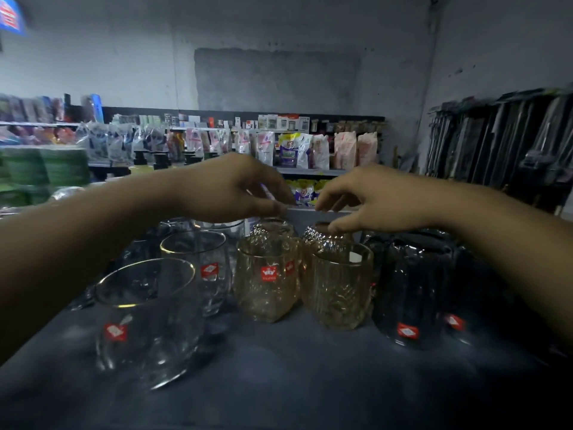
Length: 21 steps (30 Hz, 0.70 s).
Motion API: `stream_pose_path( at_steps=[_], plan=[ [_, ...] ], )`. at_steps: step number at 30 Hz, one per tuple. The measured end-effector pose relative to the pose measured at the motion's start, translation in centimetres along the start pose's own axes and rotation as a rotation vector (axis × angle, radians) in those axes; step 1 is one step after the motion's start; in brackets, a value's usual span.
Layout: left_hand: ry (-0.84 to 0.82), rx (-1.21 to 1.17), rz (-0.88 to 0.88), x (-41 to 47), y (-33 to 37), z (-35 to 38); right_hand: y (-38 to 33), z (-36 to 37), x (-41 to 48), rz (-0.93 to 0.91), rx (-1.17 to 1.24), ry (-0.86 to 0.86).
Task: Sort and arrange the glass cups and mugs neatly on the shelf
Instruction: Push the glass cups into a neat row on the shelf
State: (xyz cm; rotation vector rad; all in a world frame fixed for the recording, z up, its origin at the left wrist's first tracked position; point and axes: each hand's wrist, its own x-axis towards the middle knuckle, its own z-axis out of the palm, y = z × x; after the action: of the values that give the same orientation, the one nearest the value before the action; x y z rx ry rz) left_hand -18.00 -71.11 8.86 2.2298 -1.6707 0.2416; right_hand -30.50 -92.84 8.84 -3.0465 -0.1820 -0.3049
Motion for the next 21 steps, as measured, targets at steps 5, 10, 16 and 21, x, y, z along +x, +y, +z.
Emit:
stream_pose_path(
  at_steps=[5, 10, 16, 21],
  plan=[
    [0.09, 0.116, 0.119, -1.8, 5.6, 1.5, -1.3, -0.4, -4.5, -0.051, -0.037, 0.119],
    [0.014, 0.279, 0.158, -1.2, 7.7, 4.0, -2.1, 0.2, -9.3, -0.096, 0.004, 0.358],
    [-0.109, 0.345, 0.101, -0.4, 9.4, 5.7, -4.3, 4.0, -13.5, -0.11, 0.101, 0.637],
    [-0.07, 0.264, 0.055, -1.0, 10.0, 7.3, -7.0, 8.3, -15.4, 0.116, 0.354, 0.709]
  ],
)
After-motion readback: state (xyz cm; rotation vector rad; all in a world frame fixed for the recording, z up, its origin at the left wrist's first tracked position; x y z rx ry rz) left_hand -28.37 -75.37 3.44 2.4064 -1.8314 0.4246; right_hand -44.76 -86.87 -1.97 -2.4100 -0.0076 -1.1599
